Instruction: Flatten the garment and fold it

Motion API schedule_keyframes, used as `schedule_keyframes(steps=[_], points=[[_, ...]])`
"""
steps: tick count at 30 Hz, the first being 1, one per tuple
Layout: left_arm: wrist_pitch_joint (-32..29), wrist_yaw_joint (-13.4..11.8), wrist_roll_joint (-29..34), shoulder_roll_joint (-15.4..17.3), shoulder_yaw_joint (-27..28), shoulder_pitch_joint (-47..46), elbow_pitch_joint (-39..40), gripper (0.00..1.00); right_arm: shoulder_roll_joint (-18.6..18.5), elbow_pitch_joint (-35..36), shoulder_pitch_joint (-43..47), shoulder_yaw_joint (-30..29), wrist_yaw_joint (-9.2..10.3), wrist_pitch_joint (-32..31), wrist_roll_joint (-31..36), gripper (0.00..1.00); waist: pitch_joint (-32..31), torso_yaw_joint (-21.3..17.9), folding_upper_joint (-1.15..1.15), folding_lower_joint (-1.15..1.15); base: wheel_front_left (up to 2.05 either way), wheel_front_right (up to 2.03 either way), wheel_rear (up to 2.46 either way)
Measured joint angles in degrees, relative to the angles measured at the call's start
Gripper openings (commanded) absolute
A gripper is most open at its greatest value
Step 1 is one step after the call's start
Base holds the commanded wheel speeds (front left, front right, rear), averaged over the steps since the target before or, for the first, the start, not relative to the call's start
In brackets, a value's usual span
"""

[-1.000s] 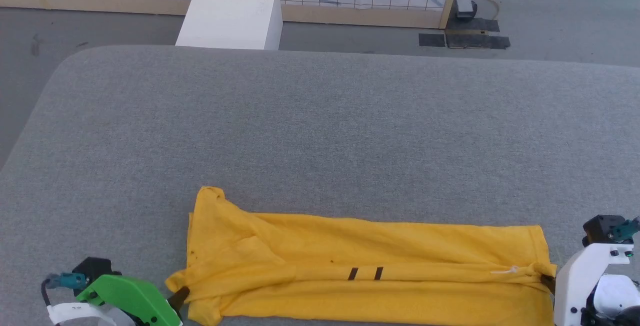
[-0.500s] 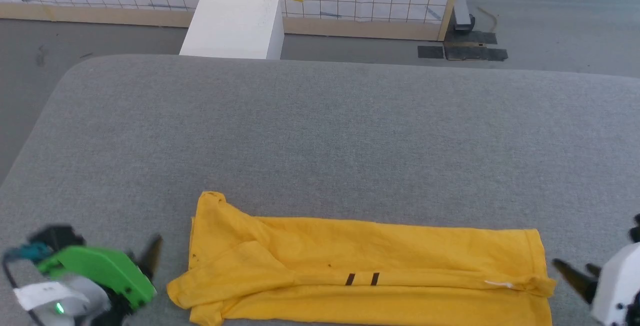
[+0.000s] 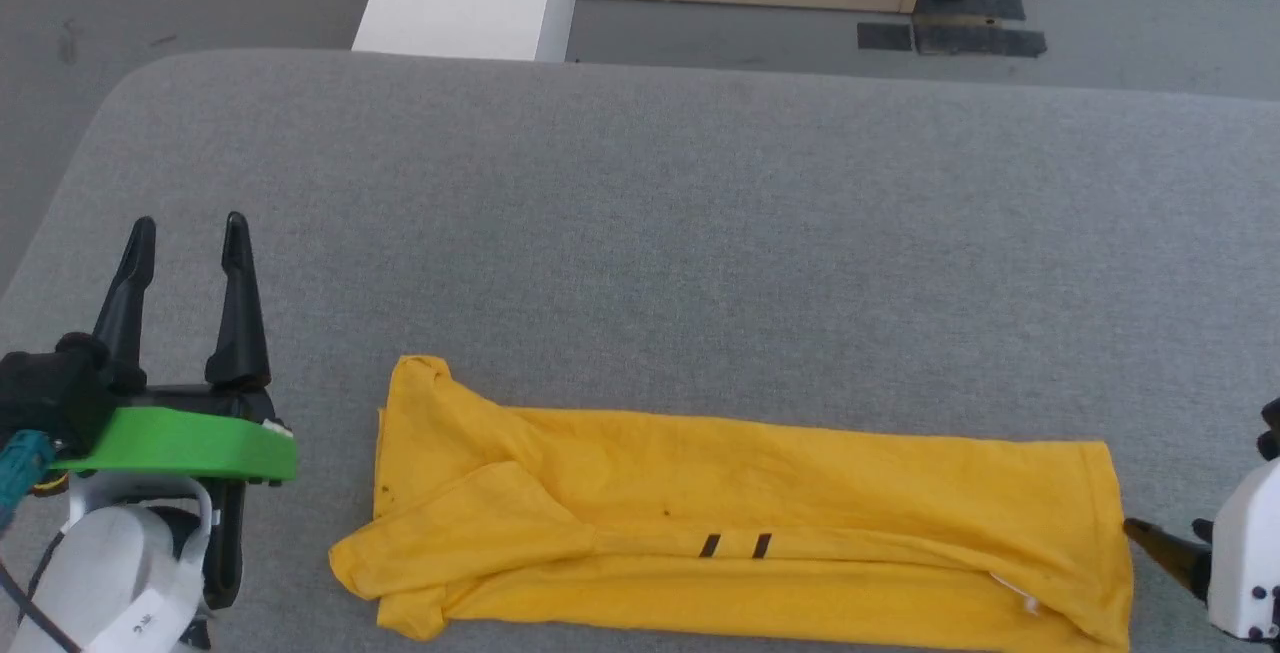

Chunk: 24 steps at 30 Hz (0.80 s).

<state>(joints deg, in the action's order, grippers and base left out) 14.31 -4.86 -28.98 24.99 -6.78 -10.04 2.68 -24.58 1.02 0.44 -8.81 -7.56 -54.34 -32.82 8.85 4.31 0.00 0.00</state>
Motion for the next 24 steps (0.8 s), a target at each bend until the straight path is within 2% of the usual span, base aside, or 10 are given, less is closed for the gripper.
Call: schedule_keyframes(steps=[6,12,20,21,22,24], points=[[0.3,0.9,3.6,-4.2,2.6,-0.8,-0.4,1.00,-1.8,-2.4,-0.2,6.1,0.00,0.7,-4.1,1.00,2.5,1.1,0.00,0.00,0.00,0.00,0.00],[0.4,3.2,5.5,-7.7,5.8,-0.3,-1.0,1.00,-3.6,-2.4,-2.1,13.6,0.03,2.0,-6.5,1.00,3.5,1.5,0.00,0.00,0.00,0.00,0.00],[0.4,5.5,6.9,-9.8,8.4,0.0,-2.3,1.00,-5.2,-4.7,-4.8,18.3,0.02,3.4,-8.2,1.00,3.4,1.8,0.00,0.00,0.00,0.00,0.00],[0.4,5.9,6.9,-10.2,8.8,0.0,-2.5,1.00,-5.3,-5.3,-5.1,18.5,0.01,3.4,-8.3,0.24,3.3,1.9,0.00,0.00,0.00,0.00,0.00],[0.4,6.1,7.1,-10.3,9.0,0.1,-2.7,1.00,-5.4,-5.8,-5.3,18.5,0.01,3.4,-8.4,0.00,3.2,1.9,0.00,0.00,0.00,0.00,0.00],[0.4,6.6,7.4,-10.6,9.3,0.1,-3.0,1.00,-5.5,-6.9,-5.7,18.2,-0.01,3.4,-8.5,0.00,3.1,1.9,0.00,0.00,0.00,0.00,0.00]])
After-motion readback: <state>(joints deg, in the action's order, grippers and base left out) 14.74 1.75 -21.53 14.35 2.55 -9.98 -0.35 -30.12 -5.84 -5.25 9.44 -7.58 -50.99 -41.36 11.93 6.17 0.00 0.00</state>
